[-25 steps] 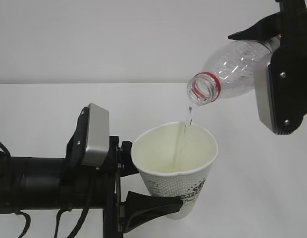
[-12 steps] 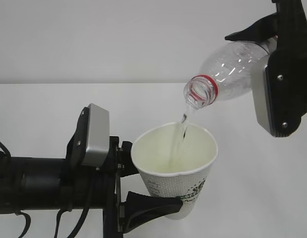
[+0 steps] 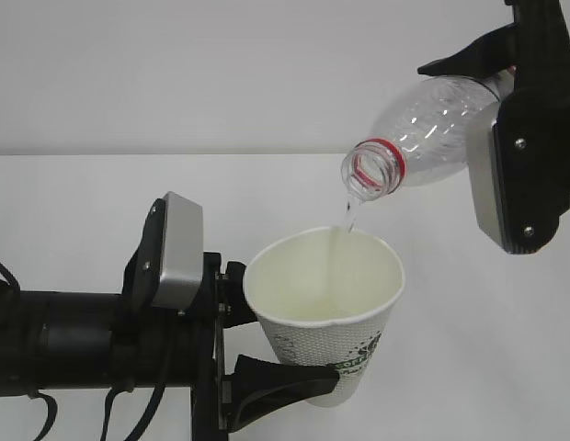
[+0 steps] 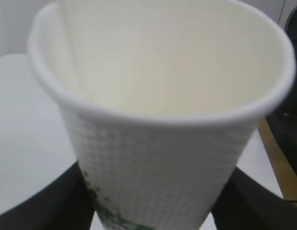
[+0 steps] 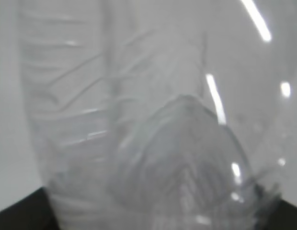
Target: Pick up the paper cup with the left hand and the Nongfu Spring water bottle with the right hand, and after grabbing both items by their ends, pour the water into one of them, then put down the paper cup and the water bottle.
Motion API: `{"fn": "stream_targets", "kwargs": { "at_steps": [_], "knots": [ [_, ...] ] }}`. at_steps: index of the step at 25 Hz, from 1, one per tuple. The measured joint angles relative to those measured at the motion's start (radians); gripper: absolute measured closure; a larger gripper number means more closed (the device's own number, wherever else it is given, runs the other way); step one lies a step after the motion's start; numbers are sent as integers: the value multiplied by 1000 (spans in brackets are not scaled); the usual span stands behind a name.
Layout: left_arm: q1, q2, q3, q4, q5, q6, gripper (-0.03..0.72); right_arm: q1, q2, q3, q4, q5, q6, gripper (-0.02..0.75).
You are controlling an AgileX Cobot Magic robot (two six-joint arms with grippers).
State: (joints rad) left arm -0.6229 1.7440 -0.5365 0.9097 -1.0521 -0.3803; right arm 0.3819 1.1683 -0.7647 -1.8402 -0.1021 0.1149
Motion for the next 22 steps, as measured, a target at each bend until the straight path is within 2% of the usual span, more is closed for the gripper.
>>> {"fn": "stream_targets", "kwargs": {
  "at_steps": [22],
  "knots": [
    [0,0,0,0,0,2,196,0,0,0,0,15,0,259]
  ]
}}
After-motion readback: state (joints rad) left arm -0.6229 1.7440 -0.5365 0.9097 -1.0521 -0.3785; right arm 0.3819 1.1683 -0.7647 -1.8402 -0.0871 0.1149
